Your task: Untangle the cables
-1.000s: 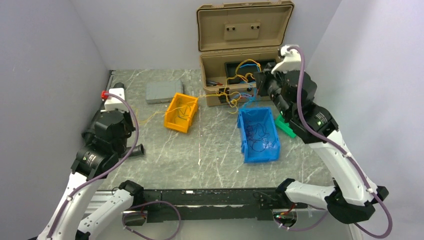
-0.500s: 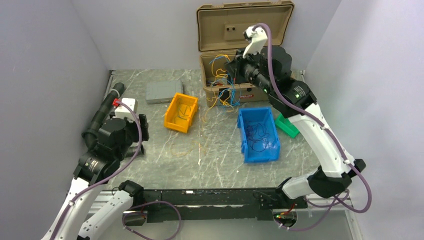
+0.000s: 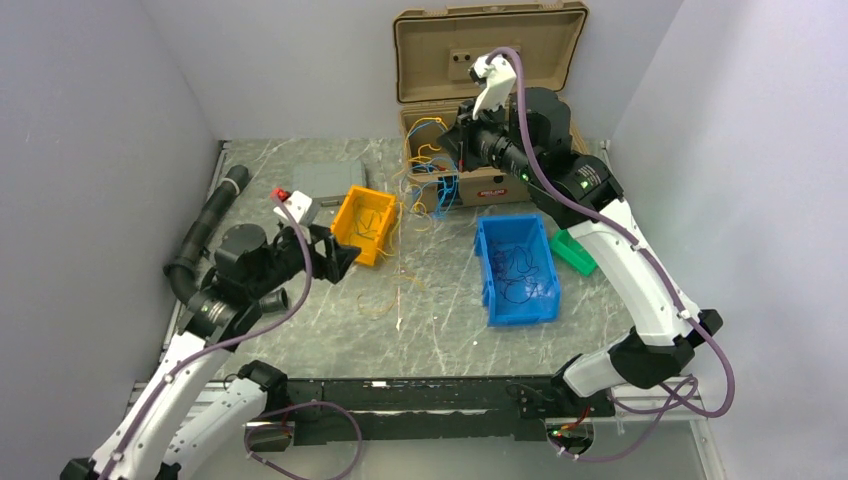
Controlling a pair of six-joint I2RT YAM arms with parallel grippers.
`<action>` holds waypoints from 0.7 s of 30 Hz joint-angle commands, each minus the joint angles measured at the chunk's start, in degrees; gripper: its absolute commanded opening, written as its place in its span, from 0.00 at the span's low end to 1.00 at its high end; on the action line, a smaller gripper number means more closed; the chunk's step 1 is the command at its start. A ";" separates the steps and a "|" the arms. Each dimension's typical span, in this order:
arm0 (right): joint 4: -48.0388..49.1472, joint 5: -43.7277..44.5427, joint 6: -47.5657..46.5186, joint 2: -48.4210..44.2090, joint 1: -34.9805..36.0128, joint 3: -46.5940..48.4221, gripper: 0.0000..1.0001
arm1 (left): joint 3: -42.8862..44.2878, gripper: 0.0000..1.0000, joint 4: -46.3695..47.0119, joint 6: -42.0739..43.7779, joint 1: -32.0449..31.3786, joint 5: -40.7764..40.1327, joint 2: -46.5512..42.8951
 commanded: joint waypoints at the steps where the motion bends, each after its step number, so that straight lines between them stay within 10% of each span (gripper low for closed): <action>1: 1.86 -1.50 -1.23 -1.89 0.13 2.44 0.00 | 0.78 0.79 11.85 -4.83 0.23 8.12 5.11; 21: 2.36 -1.86 -1.12 -1.92 0.08 3.12 0.00 | 6.72 0.47 22.64 -12.45 -0.35 22.16 19.01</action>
